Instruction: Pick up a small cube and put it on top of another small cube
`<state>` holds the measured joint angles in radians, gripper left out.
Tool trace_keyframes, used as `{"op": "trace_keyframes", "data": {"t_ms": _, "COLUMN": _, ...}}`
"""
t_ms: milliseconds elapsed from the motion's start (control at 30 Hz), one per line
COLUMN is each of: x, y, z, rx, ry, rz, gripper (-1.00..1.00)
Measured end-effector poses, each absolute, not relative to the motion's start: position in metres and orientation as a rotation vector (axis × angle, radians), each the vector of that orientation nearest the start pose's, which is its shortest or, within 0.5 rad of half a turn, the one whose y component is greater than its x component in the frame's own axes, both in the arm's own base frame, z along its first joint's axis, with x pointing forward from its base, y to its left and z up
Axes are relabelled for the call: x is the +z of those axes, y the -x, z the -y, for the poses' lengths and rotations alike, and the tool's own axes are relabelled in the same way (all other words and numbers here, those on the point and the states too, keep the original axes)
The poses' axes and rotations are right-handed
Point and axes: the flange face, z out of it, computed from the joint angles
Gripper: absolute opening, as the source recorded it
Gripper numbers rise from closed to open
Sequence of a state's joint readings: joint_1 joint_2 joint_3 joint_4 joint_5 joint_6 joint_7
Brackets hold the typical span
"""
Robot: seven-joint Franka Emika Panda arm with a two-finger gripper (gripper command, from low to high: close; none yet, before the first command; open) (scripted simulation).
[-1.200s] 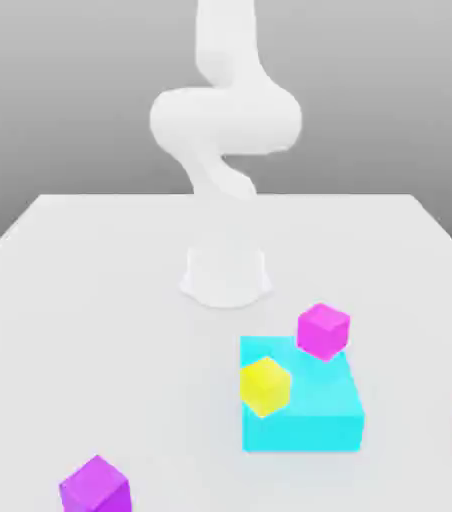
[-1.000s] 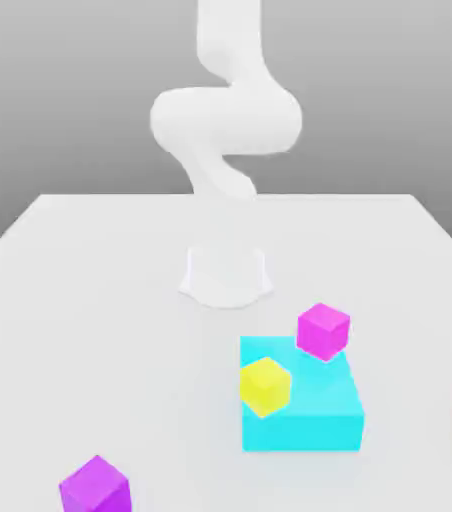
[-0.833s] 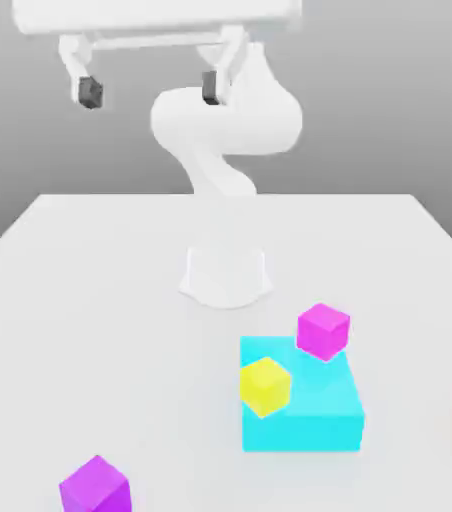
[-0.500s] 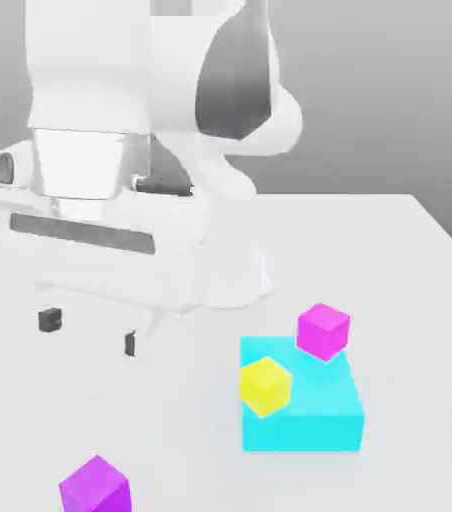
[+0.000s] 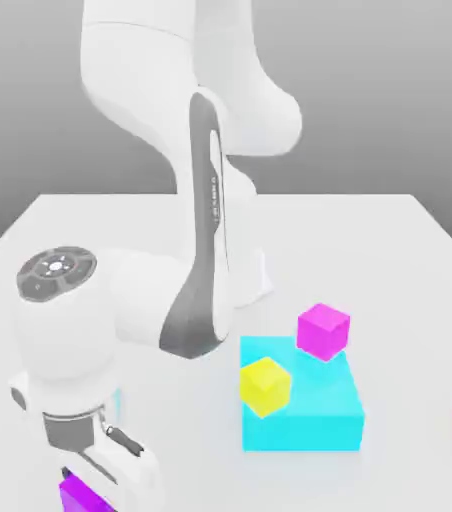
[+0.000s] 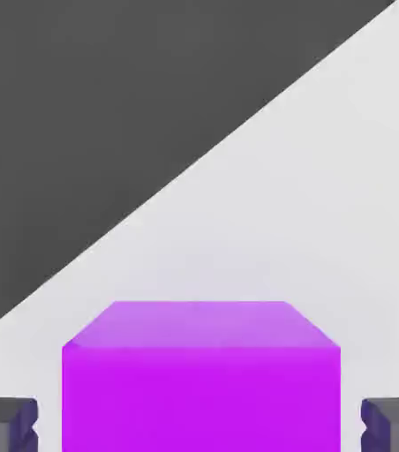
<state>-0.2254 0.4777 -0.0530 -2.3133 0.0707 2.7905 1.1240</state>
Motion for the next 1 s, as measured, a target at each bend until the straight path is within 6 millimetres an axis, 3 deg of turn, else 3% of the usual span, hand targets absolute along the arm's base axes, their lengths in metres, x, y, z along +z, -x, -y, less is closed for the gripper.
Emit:
{"op": "trace_keyframes", "data": {"t_ms": 133, "x": 0.138, "y": -0.495, "z": 0.147, "rx": -0.002, "ry": 2.337, "rz": -2.099, "gripper": -1.0}}
{"op": "trace_keyframes", "data": {"t_ms": 267, "x": 0.186, "y": -0.495, "z": 0.147, "rx": -0.001, "ry": 2.337, "rz": -2.099, "gripper": -1.0}}
{"op": "trace_keyframes", "data": {"t_ms": 333, "x": 0.207, "y": -0.492, "z": 0.127, "rx": -0.001, "ry": 2.427, "rz": -1.995, "gripper": -1.0}}
{"op": "trace_keyframes", "data": {"t_ms": 500, "x": 0.25, "y": -0.471, "z": 0.05, "rx": -0.003, "ry": 2.744, "rz": -1.536, "gripper": -1.0}}
{"op": "trace_keyframes", "data": {"t_ms": 633, "x": 0.277, "y": -0.442, "z": -0.013, "rx": -0.004, "ry": 2.951, "rz": -1.094, "gripper": -1.0}}
{"op": "trace_keyframes", "data": {"t_ms": 833, "x": 0.306, "y": -0.384, "z": -0.073, "rx": -0.002, "ry": 3.113, "rz": -0.459, "gripper": -1.0}}
{"op": "trace_keyframes", "data": {"t_ms": 1000, "x": 0.319, "y": -0.327, "z": -0.114, "rx": 0.0, "ry": 3.141, "rz": 0.116, "gripper": -1.0}}
